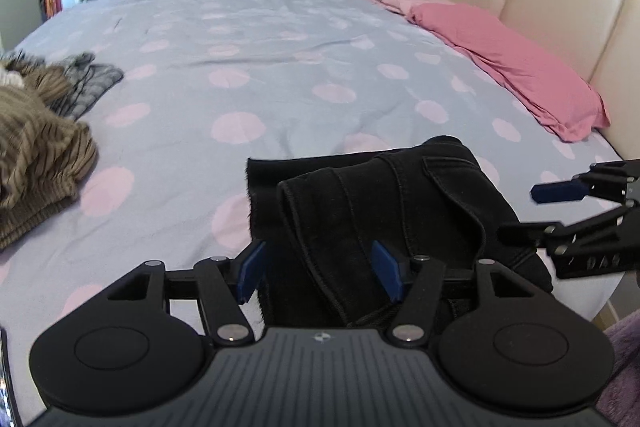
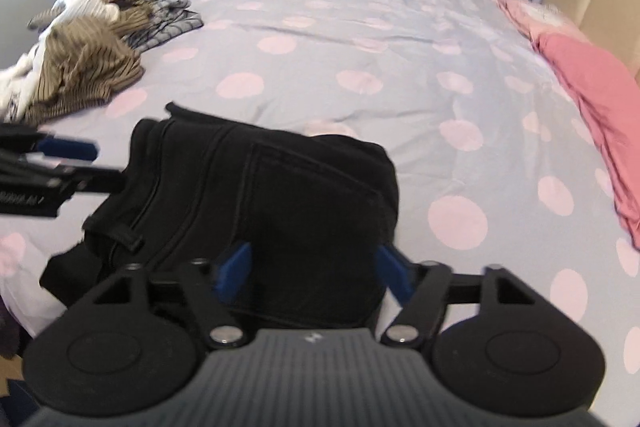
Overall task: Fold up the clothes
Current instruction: 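Grasp the folded jeans bundle with the right tool while the left tool grasps it too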
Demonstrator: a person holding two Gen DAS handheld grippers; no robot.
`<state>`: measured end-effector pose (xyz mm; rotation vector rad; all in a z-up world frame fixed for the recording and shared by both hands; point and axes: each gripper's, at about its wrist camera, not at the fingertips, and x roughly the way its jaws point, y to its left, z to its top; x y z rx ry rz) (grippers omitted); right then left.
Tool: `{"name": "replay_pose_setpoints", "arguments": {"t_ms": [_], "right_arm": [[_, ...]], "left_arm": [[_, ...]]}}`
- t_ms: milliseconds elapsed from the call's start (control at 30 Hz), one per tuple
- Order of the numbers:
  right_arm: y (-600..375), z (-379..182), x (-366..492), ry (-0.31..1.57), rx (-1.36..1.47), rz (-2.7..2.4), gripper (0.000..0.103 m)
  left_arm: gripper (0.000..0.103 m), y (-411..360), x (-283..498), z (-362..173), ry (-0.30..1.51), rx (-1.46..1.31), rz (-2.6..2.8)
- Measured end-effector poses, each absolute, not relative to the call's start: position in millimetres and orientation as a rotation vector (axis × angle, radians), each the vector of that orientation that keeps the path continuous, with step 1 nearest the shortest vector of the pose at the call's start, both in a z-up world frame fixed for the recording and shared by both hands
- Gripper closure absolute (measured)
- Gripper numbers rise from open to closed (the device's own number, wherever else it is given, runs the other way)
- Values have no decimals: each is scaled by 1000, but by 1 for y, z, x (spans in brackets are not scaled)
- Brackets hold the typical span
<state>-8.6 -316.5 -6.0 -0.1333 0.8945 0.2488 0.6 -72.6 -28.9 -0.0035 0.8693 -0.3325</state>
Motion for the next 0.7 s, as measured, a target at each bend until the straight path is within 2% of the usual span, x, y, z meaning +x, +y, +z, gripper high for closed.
{"name": "replay_pose_setpoints", "arguments": {"t_ms": [200, 467, 700], "right_arm": [[-360, -23, 18, 1023, 96, 245, 25], [-399, -59, 32, 1131, 417, 264, 25], [-409, -90, 39, 1189, 617, 325, 16]], "left_arm": [[28, -51, 3, -37, 958, -154, -346], [27, -18, 14, -80, 1049, -442, -378], [24, 5, 26, -119, 1097, -649, -383]]}}
